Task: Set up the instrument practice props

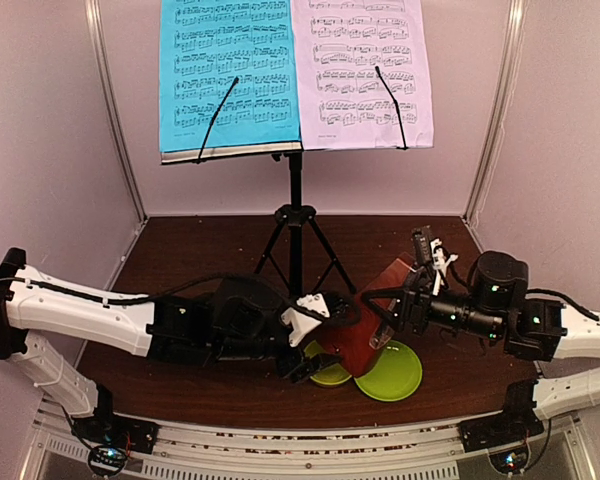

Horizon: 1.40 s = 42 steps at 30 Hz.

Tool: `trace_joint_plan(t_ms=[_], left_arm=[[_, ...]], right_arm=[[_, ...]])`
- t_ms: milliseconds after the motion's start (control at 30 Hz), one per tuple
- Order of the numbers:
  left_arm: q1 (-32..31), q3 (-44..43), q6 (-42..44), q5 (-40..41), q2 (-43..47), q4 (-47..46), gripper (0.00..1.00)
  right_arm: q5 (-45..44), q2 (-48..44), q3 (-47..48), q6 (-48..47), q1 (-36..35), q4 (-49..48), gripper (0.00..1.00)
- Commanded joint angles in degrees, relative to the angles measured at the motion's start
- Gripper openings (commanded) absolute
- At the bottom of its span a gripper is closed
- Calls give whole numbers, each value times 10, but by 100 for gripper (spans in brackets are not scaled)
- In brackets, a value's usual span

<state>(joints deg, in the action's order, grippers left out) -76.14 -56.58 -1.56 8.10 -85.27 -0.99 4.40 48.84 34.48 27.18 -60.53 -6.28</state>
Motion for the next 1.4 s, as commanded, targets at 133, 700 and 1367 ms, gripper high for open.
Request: trace_joint_plan(t_ms=[133,700,1367], left_arm=[[-2,11,0,-10,15,-47,69],[0,79,-15,22,105,-83,88],[143,285,-243,204,519,46,92]], right_arm=[[25,-3,39,8,-8,-88,10],[-62,22,61,11,-34,-49,7],[-328,393,332,18,-196,5,8]])
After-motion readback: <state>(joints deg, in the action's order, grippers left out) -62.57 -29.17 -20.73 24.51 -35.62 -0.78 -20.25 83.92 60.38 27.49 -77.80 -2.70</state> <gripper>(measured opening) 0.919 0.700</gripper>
